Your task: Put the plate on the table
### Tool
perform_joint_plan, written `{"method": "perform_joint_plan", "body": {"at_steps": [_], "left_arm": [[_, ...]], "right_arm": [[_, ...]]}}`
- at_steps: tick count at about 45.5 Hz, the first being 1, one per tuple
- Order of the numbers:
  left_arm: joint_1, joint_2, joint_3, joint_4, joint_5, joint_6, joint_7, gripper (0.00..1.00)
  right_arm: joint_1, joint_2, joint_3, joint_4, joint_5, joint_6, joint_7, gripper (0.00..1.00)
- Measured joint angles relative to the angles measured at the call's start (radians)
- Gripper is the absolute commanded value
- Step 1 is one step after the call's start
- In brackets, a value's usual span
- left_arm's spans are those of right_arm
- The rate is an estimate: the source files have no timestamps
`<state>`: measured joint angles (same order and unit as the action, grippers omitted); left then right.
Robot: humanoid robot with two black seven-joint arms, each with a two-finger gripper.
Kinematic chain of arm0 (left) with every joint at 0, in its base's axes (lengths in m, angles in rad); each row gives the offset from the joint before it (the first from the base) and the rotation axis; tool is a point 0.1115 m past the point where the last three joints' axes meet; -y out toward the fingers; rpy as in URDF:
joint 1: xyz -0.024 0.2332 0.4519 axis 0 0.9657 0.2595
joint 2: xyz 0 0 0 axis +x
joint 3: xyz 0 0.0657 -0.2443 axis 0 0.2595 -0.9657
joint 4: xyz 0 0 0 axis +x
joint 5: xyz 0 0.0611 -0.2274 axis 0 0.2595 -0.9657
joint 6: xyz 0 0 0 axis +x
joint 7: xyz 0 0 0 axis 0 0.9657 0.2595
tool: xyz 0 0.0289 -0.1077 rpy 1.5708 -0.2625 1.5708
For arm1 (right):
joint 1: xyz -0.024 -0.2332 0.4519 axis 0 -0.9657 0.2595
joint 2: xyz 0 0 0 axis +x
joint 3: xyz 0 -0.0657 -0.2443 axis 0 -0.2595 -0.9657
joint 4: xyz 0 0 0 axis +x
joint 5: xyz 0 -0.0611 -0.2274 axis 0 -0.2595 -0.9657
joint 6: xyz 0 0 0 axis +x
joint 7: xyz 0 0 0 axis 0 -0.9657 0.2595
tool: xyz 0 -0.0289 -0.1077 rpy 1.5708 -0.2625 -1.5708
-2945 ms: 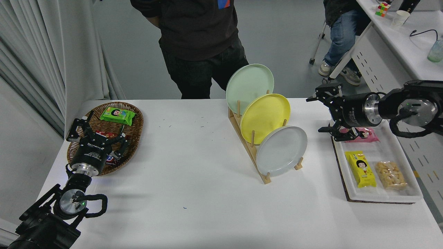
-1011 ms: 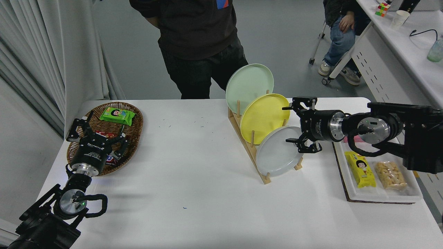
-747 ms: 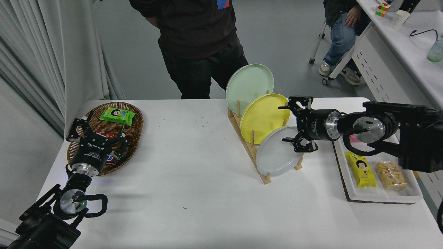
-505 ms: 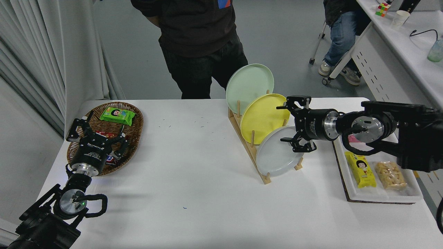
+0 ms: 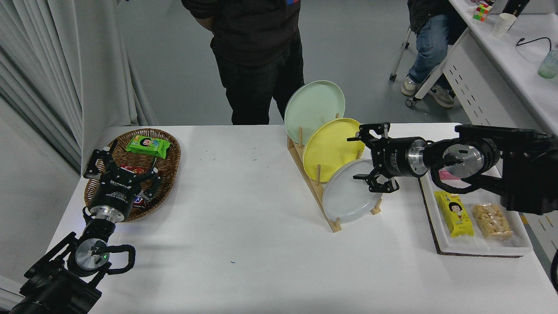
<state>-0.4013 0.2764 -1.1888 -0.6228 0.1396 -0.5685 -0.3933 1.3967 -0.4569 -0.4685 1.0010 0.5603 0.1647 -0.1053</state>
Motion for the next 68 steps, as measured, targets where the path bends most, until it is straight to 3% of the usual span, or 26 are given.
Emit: {"method": "perform_joint_plan", "body": {"at_steps": [3,9,20,35,68], "left_arm": [[0.0,0.0,0.0,0.0,0.0,0.0,0.0,0.98],[0.0,0.0,0.0,0.0,0.0,0.0,0.0,0.98],[0.0,0.0,0.0,0.0,0.0,0.0,0.0,0.98],[0.0,0.001,0.0,0.0,0.0,0.0,0.0,0.98],[0.0,0.0,0.0,0.0,0.0,0.0,0.0,0.98]], "right_arm": [[0.0,0.001,0.001,0.0,0.001,-0.012,-0.005,0.86],[0.001,0.002,0.004,-0.001,0.003,-0.035,-0.011,0.74],[0.002,0.002,0.007,-0.002,0.005,-0.062,-0.015,0.66],[0.009,0.002,0.009,0.005,0.021,-0.072,-0.025,0.64],[0.031,0.001,-0.001,0.027,0.063,-0.074,-0.066,0.4]]}}
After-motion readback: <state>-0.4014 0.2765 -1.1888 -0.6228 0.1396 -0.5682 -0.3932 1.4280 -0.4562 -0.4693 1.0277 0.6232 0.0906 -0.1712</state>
